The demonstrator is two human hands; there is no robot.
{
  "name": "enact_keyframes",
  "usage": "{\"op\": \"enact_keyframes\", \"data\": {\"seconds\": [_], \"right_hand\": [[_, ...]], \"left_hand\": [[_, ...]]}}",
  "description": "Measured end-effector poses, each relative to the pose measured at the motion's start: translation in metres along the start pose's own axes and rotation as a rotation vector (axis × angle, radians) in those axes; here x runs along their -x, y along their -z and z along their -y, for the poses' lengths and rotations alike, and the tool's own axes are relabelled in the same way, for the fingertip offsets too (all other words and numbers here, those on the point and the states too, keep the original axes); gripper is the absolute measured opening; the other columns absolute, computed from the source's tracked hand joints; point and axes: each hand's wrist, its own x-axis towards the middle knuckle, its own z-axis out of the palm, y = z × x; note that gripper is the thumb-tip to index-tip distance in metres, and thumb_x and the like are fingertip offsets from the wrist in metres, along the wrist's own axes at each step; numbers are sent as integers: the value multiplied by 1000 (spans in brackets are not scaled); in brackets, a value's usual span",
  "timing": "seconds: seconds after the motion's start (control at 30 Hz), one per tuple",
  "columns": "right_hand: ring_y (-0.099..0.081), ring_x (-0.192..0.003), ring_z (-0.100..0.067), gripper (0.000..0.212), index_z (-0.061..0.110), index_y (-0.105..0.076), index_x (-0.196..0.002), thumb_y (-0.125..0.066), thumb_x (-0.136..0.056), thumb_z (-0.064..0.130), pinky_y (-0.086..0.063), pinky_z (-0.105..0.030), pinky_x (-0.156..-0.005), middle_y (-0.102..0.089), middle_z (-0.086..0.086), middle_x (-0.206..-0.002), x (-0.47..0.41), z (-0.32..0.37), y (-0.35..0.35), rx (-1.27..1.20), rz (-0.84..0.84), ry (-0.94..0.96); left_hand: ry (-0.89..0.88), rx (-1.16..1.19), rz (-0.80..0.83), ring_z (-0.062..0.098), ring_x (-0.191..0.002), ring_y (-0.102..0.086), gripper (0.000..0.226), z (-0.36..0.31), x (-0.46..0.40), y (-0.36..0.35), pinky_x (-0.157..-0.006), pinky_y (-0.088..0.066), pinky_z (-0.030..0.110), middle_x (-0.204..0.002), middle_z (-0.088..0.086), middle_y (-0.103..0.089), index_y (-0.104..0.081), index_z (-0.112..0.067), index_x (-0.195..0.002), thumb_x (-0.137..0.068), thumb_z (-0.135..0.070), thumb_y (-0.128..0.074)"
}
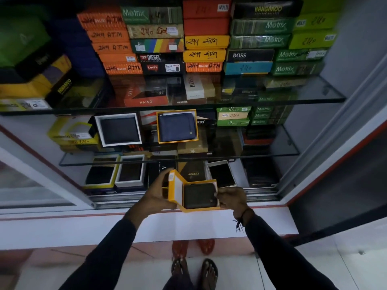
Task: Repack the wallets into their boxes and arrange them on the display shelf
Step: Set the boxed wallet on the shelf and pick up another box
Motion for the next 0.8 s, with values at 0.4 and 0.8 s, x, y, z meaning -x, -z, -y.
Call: {"op": "enact_keyframes", "data": {"seconds": [0.4,0.8], "right_hand": [[-71,-67,-27,15,11,-73,-70,-86,-62,10,-63,-44,-73,-72,-13,-72,9,11,-48,288,14,-33],[-61,-110,-31,44,18,-66,-115,-75,-74,33,-58,-41,-89,-61,-9,-121,-8,-1,-77,1114,-79,241]], "left_hand": [[229,-212,-74,22,-114,-58,96,37,21,20,-94,-56,48,-118,-4,-63,-53,-25,-129,-45,-12,-98],[151,-230,-95,15,-98,-71,73,50,3,-36,-79,-64,37,-112,0,-72,-63,-18,-120,-53,-16,-93]]}}
